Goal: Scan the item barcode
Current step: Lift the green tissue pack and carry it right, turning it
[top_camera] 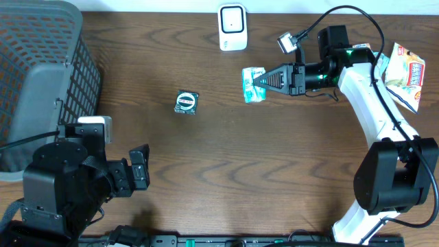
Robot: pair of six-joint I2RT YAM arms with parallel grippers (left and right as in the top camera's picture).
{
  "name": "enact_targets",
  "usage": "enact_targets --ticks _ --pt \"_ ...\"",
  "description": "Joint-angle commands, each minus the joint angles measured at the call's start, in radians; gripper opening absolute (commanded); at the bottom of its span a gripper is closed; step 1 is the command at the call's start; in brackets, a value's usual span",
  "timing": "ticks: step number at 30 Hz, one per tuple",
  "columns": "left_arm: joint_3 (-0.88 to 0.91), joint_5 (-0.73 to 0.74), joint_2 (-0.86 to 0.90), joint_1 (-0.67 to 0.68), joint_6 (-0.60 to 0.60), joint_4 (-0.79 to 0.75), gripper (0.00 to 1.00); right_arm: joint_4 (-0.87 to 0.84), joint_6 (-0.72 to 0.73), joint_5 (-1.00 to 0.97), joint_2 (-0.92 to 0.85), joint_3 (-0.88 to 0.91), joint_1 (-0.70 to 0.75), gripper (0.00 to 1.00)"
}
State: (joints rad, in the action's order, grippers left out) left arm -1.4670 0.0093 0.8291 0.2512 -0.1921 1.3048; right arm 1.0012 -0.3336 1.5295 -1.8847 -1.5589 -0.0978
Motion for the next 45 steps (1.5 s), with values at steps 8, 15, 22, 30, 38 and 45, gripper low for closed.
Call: enact_targets --ticks 8,15,22,30,38,45 --pt "-0.009 -0.002 -0.001 -0.003 -0.012 0.001 0.98 -0.014 -0.023 0.018 0.020 -0.002 -0.013 0.01" --pt "-0.009 -0.002 -0.001 -0.003 -0.012 0.001 0.98 -0.014 -0.023 -0.009 0.020 -0.002 -0.013 0.01" --pt "-0.009 -0.002 -0.001 -0.003 -0.012 0.001 0.98 -0.013 -0.023 -0.020 0.020 -0.002 -0.018 0.01" --pt "-0.009 -0.002 -0.001 -0.003 -0.012 0.001 0.98 -0.014 -0.023 -0.039 0.020 -0.001 -0.032 0.01" --pt "-0.009 -0.002 -0.001 -0.003 -0.012 0.001 0.98 -0.013 -0.023 -0.061 0.020 -0.001 -0.036 0.01" --pt "-0.009 -0.002 -0.001 -0.003 -0.012 0.001 0.98 -0.014 -0.023 -0.127 0.020 -0.001 -0.054 0.01"
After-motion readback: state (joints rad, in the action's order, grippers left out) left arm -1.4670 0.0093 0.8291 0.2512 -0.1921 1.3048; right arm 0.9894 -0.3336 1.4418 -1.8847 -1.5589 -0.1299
